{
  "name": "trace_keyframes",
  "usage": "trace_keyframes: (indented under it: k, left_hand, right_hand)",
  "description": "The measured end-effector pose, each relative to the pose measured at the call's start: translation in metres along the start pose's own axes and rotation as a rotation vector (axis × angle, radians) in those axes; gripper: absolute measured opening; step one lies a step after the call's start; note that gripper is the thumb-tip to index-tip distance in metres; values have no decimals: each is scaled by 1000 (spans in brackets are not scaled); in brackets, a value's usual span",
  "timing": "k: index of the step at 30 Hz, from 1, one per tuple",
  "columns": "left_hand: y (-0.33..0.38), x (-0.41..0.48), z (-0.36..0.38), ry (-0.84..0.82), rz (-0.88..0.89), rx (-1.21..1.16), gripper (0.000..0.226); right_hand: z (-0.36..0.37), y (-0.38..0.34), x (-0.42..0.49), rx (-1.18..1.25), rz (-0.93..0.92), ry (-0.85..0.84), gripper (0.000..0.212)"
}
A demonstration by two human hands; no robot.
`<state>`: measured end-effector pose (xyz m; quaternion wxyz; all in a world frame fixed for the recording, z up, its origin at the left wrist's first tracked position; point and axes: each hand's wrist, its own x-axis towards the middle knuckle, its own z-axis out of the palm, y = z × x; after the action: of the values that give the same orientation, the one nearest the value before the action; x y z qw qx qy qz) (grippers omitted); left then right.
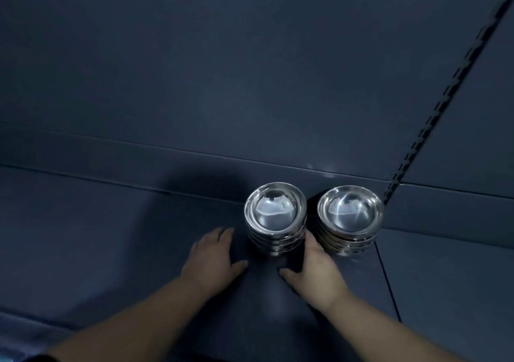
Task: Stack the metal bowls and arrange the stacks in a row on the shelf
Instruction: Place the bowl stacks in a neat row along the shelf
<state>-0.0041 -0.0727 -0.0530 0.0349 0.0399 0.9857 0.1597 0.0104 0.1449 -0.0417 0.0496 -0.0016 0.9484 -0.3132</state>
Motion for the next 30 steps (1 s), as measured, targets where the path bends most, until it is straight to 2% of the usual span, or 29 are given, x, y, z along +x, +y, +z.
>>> trace_keyframes:
  k: [5,7,12,14,17,23,30]
  left_hand:
    - [-16,34,-4,-137,126,-407,108]
    - [-18,37,-1,-176,171,-488,112]
    - [-17,33,6,-205,216,-719,94]
    - [-16,29,6,-187,223,-763,77]
    - [-12,14,1,-154,236,-770,70]
    - [27,-33,-6,-151,249,-805,78]
    - [141,-119,17,-224,376,-876,81]
  right_hand:
    - [10,-18,3,179,74,145,95]
    - [14,-23,1,213,100,175,94]
    - [23,-31,-9,282,153,222,87]
    - [26,-33,-15,330,160,231,85]
    - [28,-31,-29,401,159,238,86]
    - [15,-8,-79,479,161,297,87]
    - [-40,59,-200,550,213,431,83]
